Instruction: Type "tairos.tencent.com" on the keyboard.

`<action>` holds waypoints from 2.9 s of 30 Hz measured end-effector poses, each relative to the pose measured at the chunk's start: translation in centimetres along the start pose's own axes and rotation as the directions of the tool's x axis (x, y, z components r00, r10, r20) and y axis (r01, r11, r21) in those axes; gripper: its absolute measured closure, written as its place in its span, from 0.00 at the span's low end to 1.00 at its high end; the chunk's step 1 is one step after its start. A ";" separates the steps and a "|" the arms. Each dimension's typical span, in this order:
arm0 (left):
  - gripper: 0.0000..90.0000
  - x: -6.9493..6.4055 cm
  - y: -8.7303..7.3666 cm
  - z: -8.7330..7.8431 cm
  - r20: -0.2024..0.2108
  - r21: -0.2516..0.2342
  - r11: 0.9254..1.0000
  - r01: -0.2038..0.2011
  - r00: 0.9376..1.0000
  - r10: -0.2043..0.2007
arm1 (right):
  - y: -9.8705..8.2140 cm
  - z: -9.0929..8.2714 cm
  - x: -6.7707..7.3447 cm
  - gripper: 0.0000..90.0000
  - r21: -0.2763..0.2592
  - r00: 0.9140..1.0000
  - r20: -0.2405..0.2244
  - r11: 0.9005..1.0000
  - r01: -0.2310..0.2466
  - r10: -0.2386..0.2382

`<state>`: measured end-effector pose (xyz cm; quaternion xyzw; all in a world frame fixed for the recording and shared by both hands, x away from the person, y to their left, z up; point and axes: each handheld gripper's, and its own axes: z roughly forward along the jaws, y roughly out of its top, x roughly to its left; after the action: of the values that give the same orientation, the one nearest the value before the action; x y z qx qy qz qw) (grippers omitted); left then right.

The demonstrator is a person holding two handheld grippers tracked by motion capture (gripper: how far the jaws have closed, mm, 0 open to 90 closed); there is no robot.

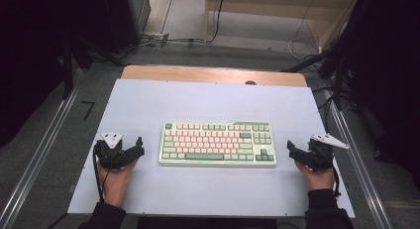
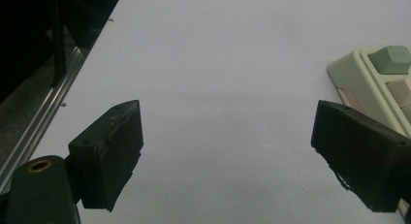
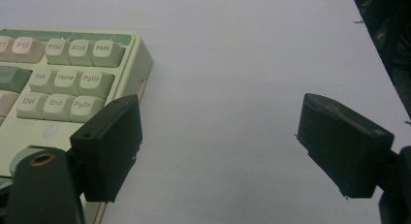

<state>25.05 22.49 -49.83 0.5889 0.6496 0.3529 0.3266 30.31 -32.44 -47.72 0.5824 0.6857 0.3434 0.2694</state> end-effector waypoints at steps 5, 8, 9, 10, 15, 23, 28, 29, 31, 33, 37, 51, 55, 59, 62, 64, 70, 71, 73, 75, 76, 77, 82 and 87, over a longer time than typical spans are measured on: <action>0.14 -0.1 0.0 -0.1 0.004 0.002 1.000 0.003 1.000 -0.003 | 0.0 0.0 0.2 0.16 -0.002 1.000 -0.012 1.000 0.006 -0.006; 0.14 -0.1 0.0 -0.1 0.011 -0.001 1.000 0.003 1.000 -0.003 | 0.0 -0.1 0.4 0.16 -0.002 1.000 -0.018 1.000 0.007 -0.007; 0.14 -0.2 0.0 -0.1 0.012 -0.003 1.000 0.006 1.000 -0.006 | 0.0 -0.1 0.5 0.16 -0.002 1.000 -0.019 1.000 0.007 -0.007; 0.14 -0.2 0.0 -0.1 0.012 -0.003 1.000 0.006 1.000 -0.006 | 0.0 -0.1 0.5 0.16 -0.001 1.000 -0.020 1.000 0.005 -0.005; 0.15 -0.3 0.1 -0.1 0.023 -0.004 1.000 0.013 1.000 -0.013 | 0.1 -0.1 1.0 0.16 0.000 0.999 -0.033 1.000 0.016 -0.016; 0.17 -1.1 0.3 -0.5 0.069 -0.011 1.000 0.014 0.998 -0.014 | 0.2 -0.1 2.1 0.17 -0.002 0.998 -0.060 1.000 0.027 -0.027; 0.21 -2.3 0.5 -0.7 0.114 -0.017 1.000 -0.009 0.993 0.010 | 0.5 0.2 3.3 0.18 -0.005 0.995 -0.087 0.999 0.051 -0.051; 0.24 -2.5 0.5 -0.8 0.125 -0.019 1.000 -0.015 0.992 0.018 | 0.5 0.2 3.4 0.18 -0.007 0.994 -0.091 0.998 0.057 -0.058; 0.29 -2.9 0.6 -0.9 0.142 -0.028 0.999 -0.025 0.989 0.029 | 0.6 0.2 3.8 0.18 -0.007 0.993 -0.099 0.998 0.061 -0.061; 0.31 -3.2 0.6 -1.0 0.160 -0.032 0.999 -0.031 0.987 0.036 | 0.7 0.1 4.0 0.18 -0.026 0.992 -0.106 0.997 0.068 -0.070; 0.40 -3.8 0.7 -1.1 0.189 -0.028 0.999 -0.038 0.981 0.043 | 1.0 0.0 4.5 0.18 -0.026 0.990 -0.123 0.998 0.059 -0.062; 0.74 -5.1 1.1 -1.3 0.283 -0.039 0.998 -0.040 0.958 0.049 | 1.4 -0.1 6.4 0.44 -0.067 0.982 -0.170 0.995 0.074 -0.085; 0.84 -5.7 1.2 -0.9 0.303 -0.024 0.999 -0.033 0.952 0.039 | 1.5 0.3 7.1 0.60 -0.064 0.976 -0.209 0.997 0.049 -0.062; 0.93 -6.1 1.3 -1.1 0.293 -0.041 0.997 -0.061 0.954 0.070 | 1.6 0.1 8.5 0.80 -0.075 0.968 -0.214 0.990 0.117 -0.131; 1.00 -6.3 1.4 -1.0 0.295 -0.041 0.997 -0.060 0.953 0.070 | 1.7 0.0 8.9 0.93 -0.091 0.962 -0.234 0.989 0.119 -0.138; 1.00 -6.7 1.4 -0.8 0.310 -0.033 0.997 -0.066 0.948 0.072 | 1.7 0.3 9.5 0.97 -0.093 0.954 -0.254 0.986 0.136 -0.156; 1.00 -7.3 1.4 -0.5 0.332 -0.022 0.997 -0.079 0.940 0.082 | 1.8 1.1 11.0 0.97 -0.085 0.939 -0.290 0.983 0.165 -0.183; 1.00 -7.3 1.4 -0.5 0.330 -0.029 0.996 -0.084 0.940 0.089 | 1.8 1.3 11.2 0.97 -0.080 0.937 -0.291 0.981 0.176 -0.192; 1.00 -7.2 1.5 -0.5 0.335 -0.027 0.997 -0.073 0.939 0.078 | 1.7 1.5 11.4 0.97 -0.066 0.936 -0.298 0.983 0.174 -0.186; 1.00 -7.2 1.5 -0.5 0.333 -0.026 0.997 -0.076 0.939 0.080 | 1.8 1.8 11.7 0.97 -0.061 0.934 -0.299 0.981 0.184 -0.194; 1.00 -7.2 1.5 -0.5 0.331 -0.028 0.997 -0.074 0.940 0.080 | 1.8 1.9 11.9 0.97 -0.057 0.934 -0.301 0.981 0.183 -0.192; 1.00 -7.1 1.5 -0.4 0.330 -0.024 0.998 -0.057 0.942 0.062 | 1.8 1.9 12.0 0.97 -0.056 0.934 -0.304 0.982 0.179 -0.187; 1.00 -7.3 1.5 -0.3 0.335 -0.025 0.998 -0.064 0.940 0.069 | 1.9 2.1 12.6 0.97 -0.052 0.929 -0.314 0.981 0.188 -0.195; 1.00 -7.6 1.6 -0.1 0.344 -0.019 0.998 -0.066 0.936 0.069 | 1.8 2.4 13.3 0.97 -0.040 0.924 -0.325 0.979 0.201 -0.203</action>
<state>26.46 15.02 -48.38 0.6622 0.5605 0.2577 0.4253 30.95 -18.82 -47.37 0.4426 0.7762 0.4079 0.1876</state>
